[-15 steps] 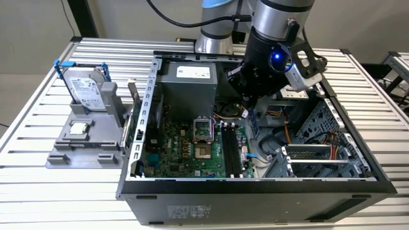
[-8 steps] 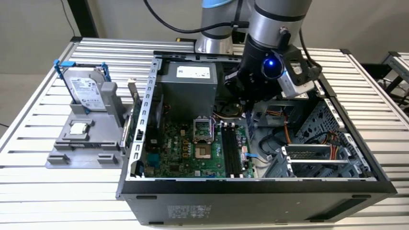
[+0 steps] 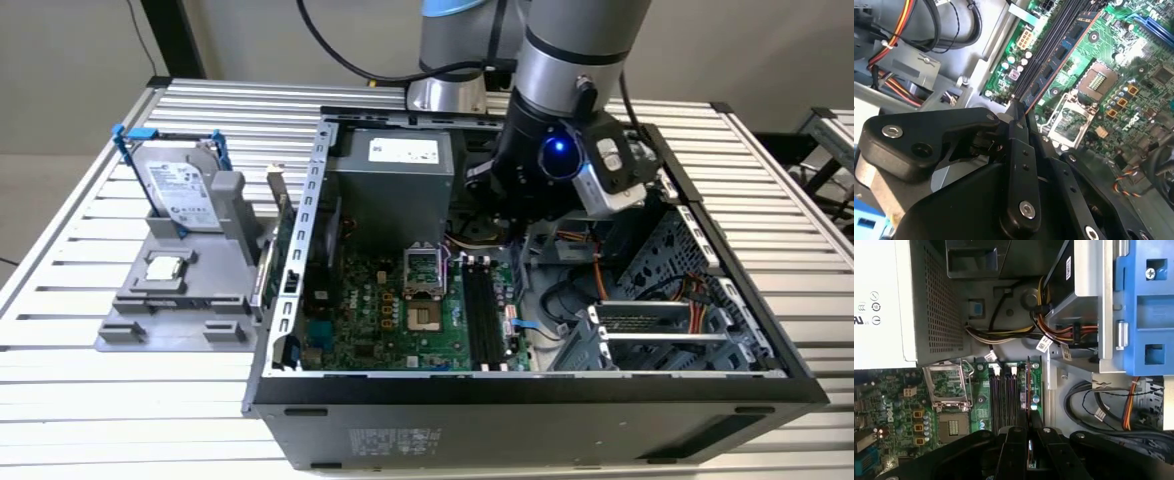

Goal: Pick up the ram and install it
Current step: 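Insert the ram into the slot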

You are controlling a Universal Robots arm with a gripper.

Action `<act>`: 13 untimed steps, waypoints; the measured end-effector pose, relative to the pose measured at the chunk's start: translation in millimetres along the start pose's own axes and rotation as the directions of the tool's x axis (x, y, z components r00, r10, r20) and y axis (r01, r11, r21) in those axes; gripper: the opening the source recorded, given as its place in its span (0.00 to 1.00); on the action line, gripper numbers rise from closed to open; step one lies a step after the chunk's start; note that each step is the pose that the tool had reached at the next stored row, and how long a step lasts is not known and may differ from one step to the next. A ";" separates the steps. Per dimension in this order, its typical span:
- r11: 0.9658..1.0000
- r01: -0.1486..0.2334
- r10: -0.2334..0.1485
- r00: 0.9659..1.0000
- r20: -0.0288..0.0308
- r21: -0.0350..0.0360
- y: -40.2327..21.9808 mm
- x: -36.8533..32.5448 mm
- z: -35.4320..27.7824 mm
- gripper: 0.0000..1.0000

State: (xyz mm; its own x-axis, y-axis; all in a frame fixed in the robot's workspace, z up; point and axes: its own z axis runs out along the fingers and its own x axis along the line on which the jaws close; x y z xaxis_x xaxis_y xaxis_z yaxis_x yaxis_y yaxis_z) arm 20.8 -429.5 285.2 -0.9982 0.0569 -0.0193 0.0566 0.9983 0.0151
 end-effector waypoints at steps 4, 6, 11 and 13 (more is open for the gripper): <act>1.000 0.000 0.000 1.000 0.000 0.000 -0.3 0.2 7.2 0.00; 1.000 0.000 0.000 1.000 0.000 0.004 -0.3 0.2 8.7 0.00; 1.000 0.000 0.000 1.000 -0.001 0.006 -0.3 0.3 11.4 0.00; 1.000 0.000 0.000 1.000 -0.001 0.006 -0.4 0.3 15.0 0.00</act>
State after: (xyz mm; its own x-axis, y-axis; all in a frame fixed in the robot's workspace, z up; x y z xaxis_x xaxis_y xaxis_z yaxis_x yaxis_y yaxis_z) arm 20.7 -429.7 270.2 -0.9982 0.0569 -0.0185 0.0568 0.9983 0.0087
